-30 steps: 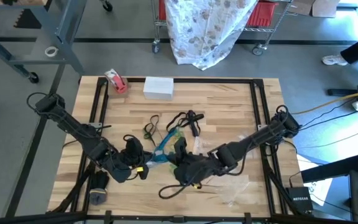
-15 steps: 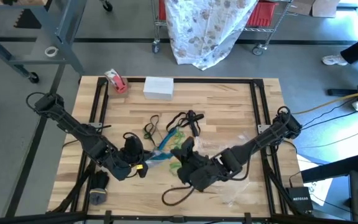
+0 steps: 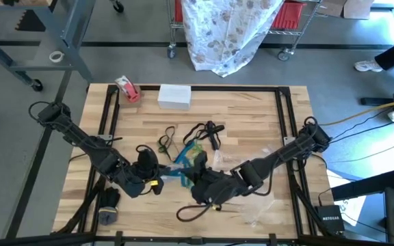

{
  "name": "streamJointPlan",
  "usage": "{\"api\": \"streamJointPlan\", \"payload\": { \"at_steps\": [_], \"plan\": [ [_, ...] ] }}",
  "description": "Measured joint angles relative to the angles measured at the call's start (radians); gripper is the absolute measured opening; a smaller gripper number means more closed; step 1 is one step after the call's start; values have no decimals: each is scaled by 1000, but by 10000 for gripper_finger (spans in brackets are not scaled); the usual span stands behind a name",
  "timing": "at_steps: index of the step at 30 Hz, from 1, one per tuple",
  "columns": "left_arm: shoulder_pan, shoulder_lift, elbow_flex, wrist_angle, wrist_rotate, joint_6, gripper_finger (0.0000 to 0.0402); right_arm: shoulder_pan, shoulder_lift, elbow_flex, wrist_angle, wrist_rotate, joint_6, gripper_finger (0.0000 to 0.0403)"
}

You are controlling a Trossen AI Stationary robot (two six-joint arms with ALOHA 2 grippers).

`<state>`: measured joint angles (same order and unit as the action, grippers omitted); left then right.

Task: Sort rubber bands
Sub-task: Put the blue rubber band into the transparent zip bag

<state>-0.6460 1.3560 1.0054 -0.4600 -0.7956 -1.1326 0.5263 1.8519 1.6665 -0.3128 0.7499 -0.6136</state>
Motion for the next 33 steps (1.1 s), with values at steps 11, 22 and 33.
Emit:
{"api": "streamJointPlan", "payload": {
  "at_steps": [11, 22, 33],
  "plan": [
    [0, 1, 0, -1, -4, 7, 0, -73, -1, 0, 120, -1, 311, 3],
    [-3, 1, 0, -48, -19, 17, 0, -65, -10, 0, 7, -113, 454, 5],
    [-14, 2, 0, -232, -100, -125, 0, -10, 16, -165, -470, -346, 910, 5]
  ]
}}
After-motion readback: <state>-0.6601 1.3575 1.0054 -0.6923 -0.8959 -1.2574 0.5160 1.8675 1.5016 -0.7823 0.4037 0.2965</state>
